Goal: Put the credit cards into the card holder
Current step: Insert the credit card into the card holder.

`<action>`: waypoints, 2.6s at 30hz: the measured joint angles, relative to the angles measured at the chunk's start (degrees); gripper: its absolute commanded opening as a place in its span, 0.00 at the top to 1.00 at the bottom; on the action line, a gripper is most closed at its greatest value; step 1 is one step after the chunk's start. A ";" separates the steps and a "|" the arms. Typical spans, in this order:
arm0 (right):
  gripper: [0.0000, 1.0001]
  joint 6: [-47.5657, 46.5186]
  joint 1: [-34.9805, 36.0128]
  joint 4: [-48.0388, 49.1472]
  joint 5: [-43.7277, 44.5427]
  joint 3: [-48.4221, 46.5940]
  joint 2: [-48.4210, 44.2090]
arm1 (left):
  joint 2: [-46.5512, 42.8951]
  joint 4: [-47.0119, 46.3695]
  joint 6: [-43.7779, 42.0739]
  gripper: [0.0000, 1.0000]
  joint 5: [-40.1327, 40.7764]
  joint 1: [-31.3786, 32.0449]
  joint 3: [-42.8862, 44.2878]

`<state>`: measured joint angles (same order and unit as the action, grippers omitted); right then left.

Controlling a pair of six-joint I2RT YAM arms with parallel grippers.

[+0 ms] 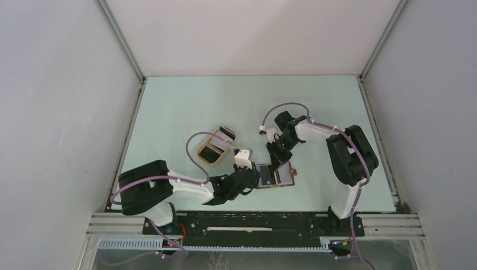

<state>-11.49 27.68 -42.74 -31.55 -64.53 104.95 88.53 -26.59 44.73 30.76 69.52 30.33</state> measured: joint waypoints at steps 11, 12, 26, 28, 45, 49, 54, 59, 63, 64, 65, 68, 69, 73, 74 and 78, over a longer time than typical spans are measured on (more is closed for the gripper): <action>0.91 0.39 0.96 -0.20 -0.55 -1.64 2.71 | 2.75 -1.07 1.81 0.70 -3.28 -1.55 0.00; 0.91 0.44 0.96 -0.22 -0.61 -1.66 2.78 | 2.78 -1.20 1.81 0.70 -3.56 -1.57 0.00; 0.81 -0.35 0.90 -1.60 -4.98 -2.84 4.13 | 1.86 -4.74 2.45 0.61 -4.72 -2.21 -2.38; 0.78 -1.18 0.83 -2.05 -4.76 -2.82 3.28 | 0.87 -5.55 2.84 0.61 -5.07 -2.36 -4.04; 0.44 -4.20 4.94 2.19 -0.76 2.05 -9.77 | -4.79 -23.06 2.82 0.61 -7.72 -3.54 -15.47; 0.44 -0.59 3.65 4.00 -2.56 4.94 -9.97 | -3.52 -28.48 2.84 0.61 -9.18 -3.78 -16.26; 0.43 6.54 1.09 8.22 -4.92 8.22 -10.12 | 0.90 -37.18 3.10 0.62 -11.76 -4.83 -18.47; 0.43 13.29 0.07 10.95 -6.34 9.99 -10.16 | 4.09 -43.67 3.80 0.62 -13.14 -6.12 -20.81; 0.42 16.52 0.09 12.61 -6.21 10.01 -10.10 | 4.48 -46.23 3.96 0.62 -13.68 -6.29 -20.81; 0.42 17.09 0.09 12.83 -6.08 10.01 -10.05 | 4.48 -46.64 3.96 0.62 -13.75 -6.29 -20.81; 0.42 17.79 0.09 13.07 -5.79 10.01 -9.99 | 4.48 -46.95 3.98 0.62 -13.99 -6.29 -20.81; 0.41 19.37 0.09 13.53 -4.68 10.01 -9.66 | 4.85 -47.84 4.35 0.62 -14.51 -6.29 -20.81; 0.41 19.82 0.07 13.66 -4.28 10.01 -9.53 | 4.92 -47.87 4.39 0.62 -14.53 -6.29 -20.81; 0.39 21.57 0.09 14.08 -2.29 10.01 -8.92 | 4.96 -47.84 4.42 0.62 -14.53 -6.29 -20.81; 0.38 22.10 0.09 14.16 -1.68 10.01 -8.81 | 4.96 -47.84 4.42 0.62 -14.53 -6.29 -20.81; 0.38 23.76 0.09 14.38 -0.52 10.01 -8.50 | 4.96 -47.87 4.42 0.62 -14.53 -6.29 -20.81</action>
<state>12.27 27.77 -28.36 -32.08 -54.52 96.44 93.49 -74.46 49.15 16.23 63.22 9.52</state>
